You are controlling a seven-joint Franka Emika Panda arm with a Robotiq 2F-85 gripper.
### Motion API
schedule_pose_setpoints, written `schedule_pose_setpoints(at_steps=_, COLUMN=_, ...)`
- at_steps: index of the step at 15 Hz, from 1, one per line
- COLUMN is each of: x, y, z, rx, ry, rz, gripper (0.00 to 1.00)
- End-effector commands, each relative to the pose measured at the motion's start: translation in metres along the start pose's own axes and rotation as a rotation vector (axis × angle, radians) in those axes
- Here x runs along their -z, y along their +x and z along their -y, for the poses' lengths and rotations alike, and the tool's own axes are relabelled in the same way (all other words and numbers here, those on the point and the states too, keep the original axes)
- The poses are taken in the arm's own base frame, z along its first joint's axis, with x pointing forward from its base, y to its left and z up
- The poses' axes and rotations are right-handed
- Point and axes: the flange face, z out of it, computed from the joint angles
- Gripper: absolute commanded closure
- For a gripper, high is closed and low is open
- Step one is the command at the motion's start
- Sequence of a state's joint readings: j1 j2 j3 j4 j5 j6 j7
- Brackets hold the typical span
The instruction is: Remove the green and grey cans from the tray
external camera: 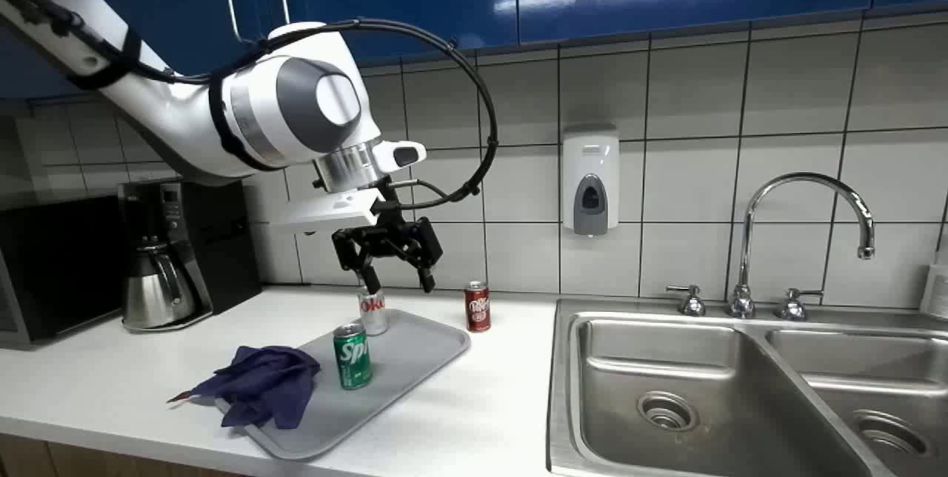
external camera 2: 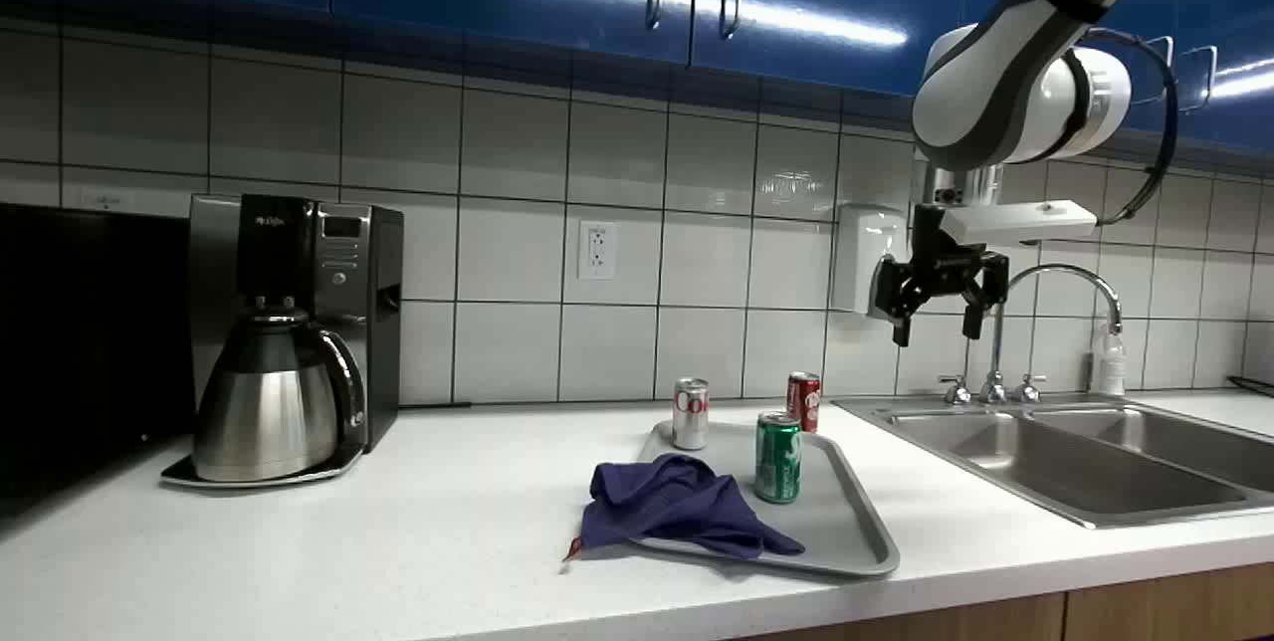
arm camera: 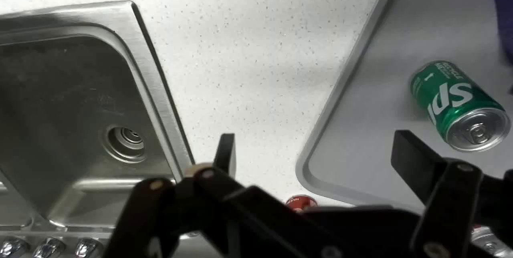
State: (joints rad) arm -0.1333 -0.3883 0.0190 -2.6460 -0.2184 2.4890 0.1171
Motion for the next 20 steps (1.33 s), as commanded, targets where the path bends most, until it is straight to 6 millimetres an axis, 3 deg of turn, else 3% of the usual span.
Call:
schedule_pose_setpoints(at_steps=1, x=0.001, y=0.0, z=0.0, rx=0.0, ry=0.001, rz=0.001, gripper=0.0)
schedule_pose_setpoints(at_steps=11, x=-0.004, y=0.009, z=0.006, rx=0.021, ry=0.014, rz=-0.05, gripper=0.0)
schedule_pose_setpoints(at_steps=20, x=-0.03, y=0.027, z=0.037, rx=0.12, ry=0.109, rz=-0.121, gripper=0.0)
